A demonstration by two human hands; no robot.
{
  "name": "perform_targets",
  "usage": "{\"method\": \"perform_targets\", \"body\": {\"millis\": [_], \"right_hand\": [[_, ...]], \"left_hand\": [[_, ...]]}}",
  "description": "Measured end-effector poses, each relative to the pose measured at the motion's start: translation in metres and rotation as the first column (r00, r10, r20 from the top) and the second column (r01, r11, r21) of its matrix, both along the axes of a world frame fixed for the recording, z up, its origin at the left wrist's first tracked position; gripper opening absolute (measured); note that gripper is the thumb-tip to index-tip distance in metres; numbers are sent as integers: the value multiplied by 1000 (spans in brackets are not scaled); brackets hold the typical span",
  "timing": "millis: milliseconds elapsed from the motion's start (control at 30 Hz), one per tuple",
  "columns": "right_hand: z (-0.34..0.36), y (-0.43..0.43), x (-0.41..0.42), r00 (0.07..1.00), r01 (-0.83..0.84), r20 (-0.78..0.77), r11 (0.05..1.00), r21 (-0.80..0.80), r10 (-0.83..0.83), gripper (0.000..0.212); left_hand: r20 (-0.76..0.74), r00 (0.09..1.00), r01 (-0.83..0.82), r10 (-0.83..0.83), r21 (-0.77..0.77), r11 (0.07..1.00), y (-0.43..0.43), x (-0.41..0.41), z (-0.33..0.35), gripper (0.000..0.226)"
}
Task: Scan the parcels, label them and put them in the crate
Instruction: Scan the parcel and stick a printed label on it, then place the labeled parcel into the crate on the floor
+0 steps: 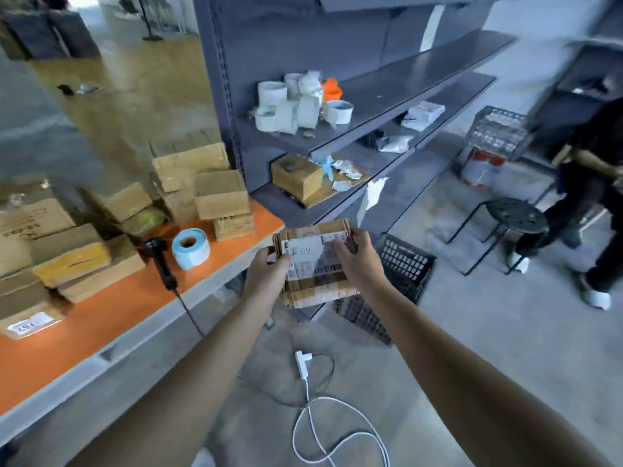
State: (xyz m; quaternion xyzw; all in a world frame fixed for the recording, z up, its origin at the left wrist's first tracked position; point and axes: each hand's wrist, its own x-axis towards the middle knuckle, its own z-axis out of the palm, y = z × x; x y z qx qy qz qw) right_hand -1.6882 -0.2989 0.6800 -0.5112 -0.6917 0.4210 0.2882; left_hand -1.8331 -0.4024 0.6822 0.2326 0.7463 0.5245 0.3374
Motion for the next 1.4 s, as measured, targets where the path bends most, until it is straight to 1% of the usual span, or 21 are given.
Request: {"method": "perform_targets", "body": {"millis": [67, 167, 267, 367, 433, 500, 633, 767, 867, 967, 1100, 1200, 1333, 1400], "right_hand": [[1, 9, 50, 999, 34, -11, 999, -14, -35, 22], [-1, 22, 112, 995, 97, -14, 995, -39, -97, 24], [-6, 39, 161, 986, 165, -2, 986, -17, -165, 28], [-13, 60, 197, 978, 209, 15, 978, -15, -208, 39], [-18, 79, 216, 975, 223, 26, 974, -27, -223, 38], [-22, 103, 233, 973, 229, 31, 973, -27, -228, 32], [-27, 169, 258, 972, 223, 73, 975, 6, -223, 38], [-28, 255, 270, 978, 179, 105, 984, 9, -179, 39], [-28, 315, 272, 983, 133, 129, 991, 0, -132, 41], [-29, 365, 273, 985, 81, 152, 996, -30, -75, 42], [-34, 416, 271, 990, 10, 143, 998, -63, -1, 42], [-43, 452, 266, 986, -75, 147, 994, -74, 85, 41], [-68, 500, 261, 956, -232, 163, 969, -82, 242, 38], [-85, 523, 260, 939, -312, 106, 939, -142, 328, 35]], "left_hand": [[1, 999, 37, -37, -28, 999, 16, 46, 0, 18], [17, 994, 105, -104, -25, 994, 37, 104, 2, 16], [-12, 988, 154, -155, -15, 988, 59, 150, 2, 16], [20, 982, 190, -190, -11, 982, 85, 184, 0, 13], [37, 977, 211, -211, -18, 977, 105, 204, -3, 15], [54, 974, 222, -221, -17, 975, 131, 220, -8, 16], [76, 973, 221, -220, -2, 975, 199, 244, -21, 12], [130, 979, 153, -157, 41, 987, 281, 259, -37, 12], [173, 978, 114, -119, 39, 993, 338, 265, -45, 14], [177, 981, 72, -76, 30, 997, 383, 268, -50, 17], [177, 984, 19, -19, 2, 1000, 426, 270, -55, 19], [186, 979, -75, 78, -21, 997, 452, 274, -64, 15], [119, 966, -220, 228, -78, 972, 481, 284, -81, 11], [109, 944, -300, 312, -115, 947, 494, 293, -93, 9]]}}
